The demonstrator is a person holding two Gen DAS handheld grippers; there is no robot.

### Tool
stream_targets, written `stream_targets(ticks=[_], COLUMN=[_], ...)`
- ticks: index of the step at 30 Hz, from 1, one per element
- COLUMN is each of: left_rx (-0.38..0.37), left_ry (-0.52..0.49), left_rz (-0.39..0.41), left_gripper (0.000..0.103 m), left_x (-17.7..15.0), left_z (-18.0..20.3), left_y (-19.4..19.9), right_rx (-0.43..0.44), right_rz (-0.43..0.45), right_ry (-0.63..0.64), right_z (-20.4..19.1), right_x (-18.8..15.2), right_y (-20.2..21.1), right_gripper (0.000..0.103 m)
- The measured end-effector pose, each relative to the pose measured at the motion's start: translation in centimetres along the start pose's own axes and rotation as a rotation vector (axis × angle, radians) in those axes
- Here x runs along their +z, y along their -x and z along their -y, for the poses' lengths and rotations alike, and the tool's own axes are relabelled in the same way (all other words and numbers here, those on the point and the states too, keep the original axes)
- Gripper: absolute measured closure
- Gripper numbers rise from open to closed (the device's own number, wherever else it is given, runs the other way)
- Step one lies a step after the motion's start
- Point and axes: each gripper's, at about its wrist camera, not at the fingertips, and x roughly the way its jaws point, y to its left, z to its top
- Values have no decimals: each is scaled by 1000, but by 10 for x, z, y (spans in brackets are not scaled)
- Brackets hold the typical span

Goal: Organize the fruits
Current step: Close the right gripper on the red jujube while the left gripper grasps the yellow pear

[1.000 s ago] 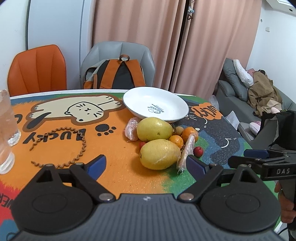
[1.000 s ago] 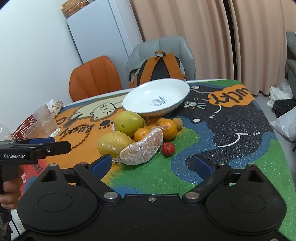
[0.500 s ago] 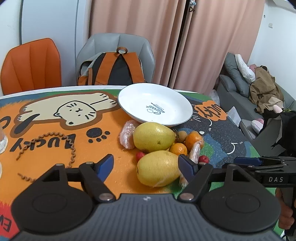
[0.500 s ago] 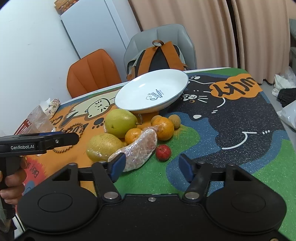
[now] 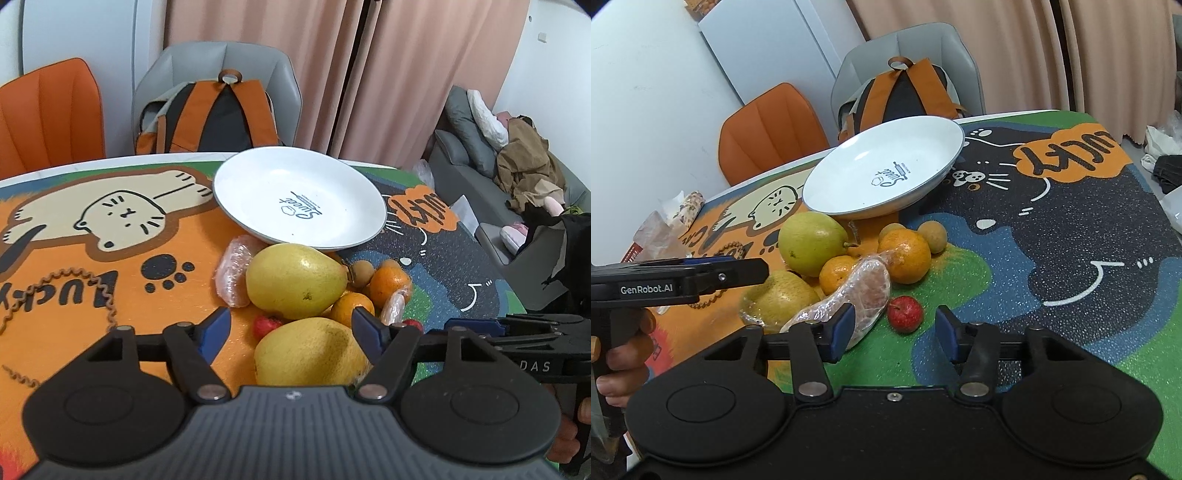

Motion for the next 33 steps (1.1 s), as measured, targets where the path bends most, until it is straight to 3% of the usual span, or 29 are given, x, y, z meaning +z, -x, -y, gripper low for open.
stream_targets(ticks=[16,20,23,33], left_rx=[-49,-70,-83,-132], left_ry=[9,11,11,-15], left_rz=[-52,-62,-68,-101], left_gripper=[32,32,32,32], left_x=[-6,-12,-16,-34], left_z=[6,8,9,16], left_y=[-20,-21,-20,-16], right_rx=[-9,-2,1,14], right_rz=[-25,-26,-30,-17], right_ry=[8,8,9,-5], right_z=[5,5,5,6], right_x=[1,0,-1,-11], right_y=[-19,-23,-24,-14], right_gripper=[56,65,79,81])
